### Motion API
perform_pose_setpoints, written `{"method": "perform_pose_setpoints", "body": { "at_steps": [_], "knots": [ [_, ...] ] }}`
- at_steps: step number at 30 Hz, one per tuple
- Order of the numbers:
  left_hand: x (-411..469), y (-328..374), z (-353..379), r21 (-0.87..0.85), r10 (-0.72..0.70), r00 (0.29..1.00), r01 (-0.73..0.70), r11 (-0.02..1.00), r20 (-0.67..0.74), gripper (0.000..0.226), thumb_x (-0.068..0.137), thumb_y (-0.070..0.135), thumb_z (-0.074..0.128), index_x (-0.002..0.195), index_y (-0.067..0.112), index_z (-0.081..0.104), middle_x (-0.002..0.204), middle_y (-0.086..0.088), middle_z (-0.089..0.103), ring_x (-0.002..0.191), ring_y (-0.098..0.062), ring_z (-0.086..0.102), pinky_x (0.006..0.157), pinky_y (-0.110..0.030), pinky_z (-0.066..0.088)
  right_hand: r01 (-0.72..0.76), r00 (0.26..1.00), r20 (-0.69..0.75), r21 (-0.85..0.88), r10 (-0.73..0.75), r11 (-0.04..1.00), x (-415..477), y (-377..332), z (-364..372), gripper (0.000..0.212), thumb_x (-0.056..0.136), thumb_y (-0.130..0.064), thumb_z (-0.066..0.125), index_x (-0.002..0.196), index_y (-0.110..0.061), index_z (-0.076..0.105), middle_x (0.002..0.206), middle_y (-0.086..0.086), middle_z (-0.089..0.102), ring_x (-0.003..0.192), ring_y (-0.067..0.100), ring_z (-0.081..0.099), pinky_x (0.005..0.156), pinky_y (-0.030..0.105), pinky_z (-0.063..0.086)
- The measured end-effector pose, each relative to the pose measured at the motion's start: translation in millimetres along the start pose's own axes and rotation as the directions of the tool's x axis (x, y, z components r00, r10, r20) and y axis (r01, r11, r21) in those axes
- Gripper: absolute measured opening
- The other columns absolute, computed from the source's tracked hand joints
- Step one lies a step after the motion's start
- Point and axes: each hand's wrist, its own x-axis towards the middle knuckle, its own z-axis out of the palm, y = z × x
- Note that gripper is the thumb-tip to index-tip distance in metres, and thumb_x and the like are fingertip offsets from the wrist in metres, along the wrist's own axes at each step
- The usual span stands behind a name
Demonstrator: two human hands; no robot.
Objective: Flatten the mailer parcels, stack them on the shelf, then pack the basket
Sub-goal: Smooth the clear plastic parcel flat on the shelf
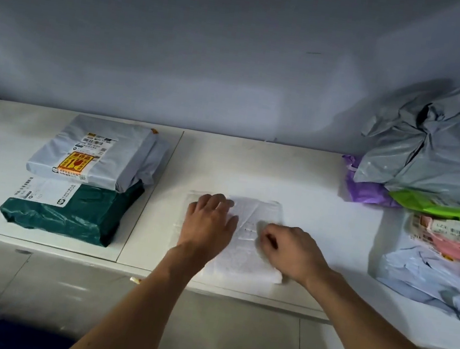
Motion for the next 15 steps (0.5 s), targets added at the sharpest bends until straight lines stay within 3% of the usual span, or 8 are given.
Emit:
{"method": "perform_pose_setpoints", "body": {
  "at_steps": [3,6,9,11,13,15],
  "knots": [
    [11.9,10.1,22.7,0.114,0.114,0.981,-0.133,0.985,0.154,0.056,0.1,0.046,0.024,0.149,0.02,0.033,0.16,-0.005,0.023,0.149,-0.029,0.013,0.12,-0.043,0.007,0.042,0.999,-0.002,-0.082,-0.043,0.996,1.0,-3.8,-8.6,0.028,0.092,-0.045,0.042,0.091,-0.025,0.062,0.083,-0.001,0.069,0.073,0.023,0.06,0.064,0.029,0.047],
    [9.4,13.2,38.6,0.12,0.067,0.97,-0.098,0.988,0.234,0.073,0.091,0.06,-0.003,0.156,0.027,0.008,0.164,0.001,-0.002,0.15,-0.025,-0.009,0.116,-0.044,-0.013,-0.01,1.0,-0.01,-0.23,0.007,0.973,4.9,-3.3,-14.9,0.034,0.091,-0.051,0.039,0.078,-0.025,0.057,0.075,-0.002,0.066,0.068,0.022,0.056,0.061,0.028,0.041],
    [3.3,17.3,46.8,0.116,0.0,0.97,-0.029,0.993,0.245,0.08,0.082,0.061,-0.021,0.154,0.031,-0.006,0.163,0.006,-0.013,0.149,-0.022,-0.017,0.119,-0.046,-0.013,-0.065,0.978,-0.206,-0.324,-0.004,0.944,14.2,-2.7,-5.6,0.039,0.091,-0.045,0.034,0.084,-0.025,0.067,0.084,-0.003,0.068,0.08,0.023,0.063,0.068,0.03,0.046],
    [0.9,19.8,47.8,0.098,-0.013,0.968,-0.012,0.995,0.251,0.076,0.083,0.061,-0.019,0.153,0.032,-0.011,0.162,0.007,-0.016,0.147,-0.02,-0.021,0.119,-0.046,-0.013,-0.045,0.944,-0.326,-0.308,-0.06,0.95,23.1,-4.8,7.4,0.036,0.091,-0.034,0.038,0.098,-0.022,0.071,0.101,-0.001,0.068,0.097,0.023,0.061,0.08,0.034,0.049],
    [-0.1,18.4,48.6,0.097,-0.01,0.967,-0.015,0.995,0.253,0.066,0.09,0.058,-0.012,0.152,0.033,-0.015,0.161,0.007,-0.02,0.146,-0.02,-0.026,0.119,-0.046,-0.014,0.001,0.942,-0.324,-0.254,-0.086,0.967,33.4,-5.6,24.6,0.035,0.093,-0.026,0.047,0.12,-0.014,0.067,0.123,0.005,0.064,0.119,0.026,0.057,0.097,0.038,0.047],
    [-2.5,16.1,48.5,0.109,0.011,0.968,-0.039,0.993,0.25,0.065,0.091,0.054,-0.01,0.152,0.033,-0.013,0.16,0.007,-0.02,0.145,-0.02,-0.026,0.119,-0.046,-0.014,0.006,0.969,-0.24,-0.243,-0.066,0.97,37.6,-2.1,39.0,0.049,0.1,-0.033,0.034,0.133,-0.007,0.058,0.138,0.012,0.055,0.132,0.027,0.049,0.108,0.041,0.039]
  ]
}}
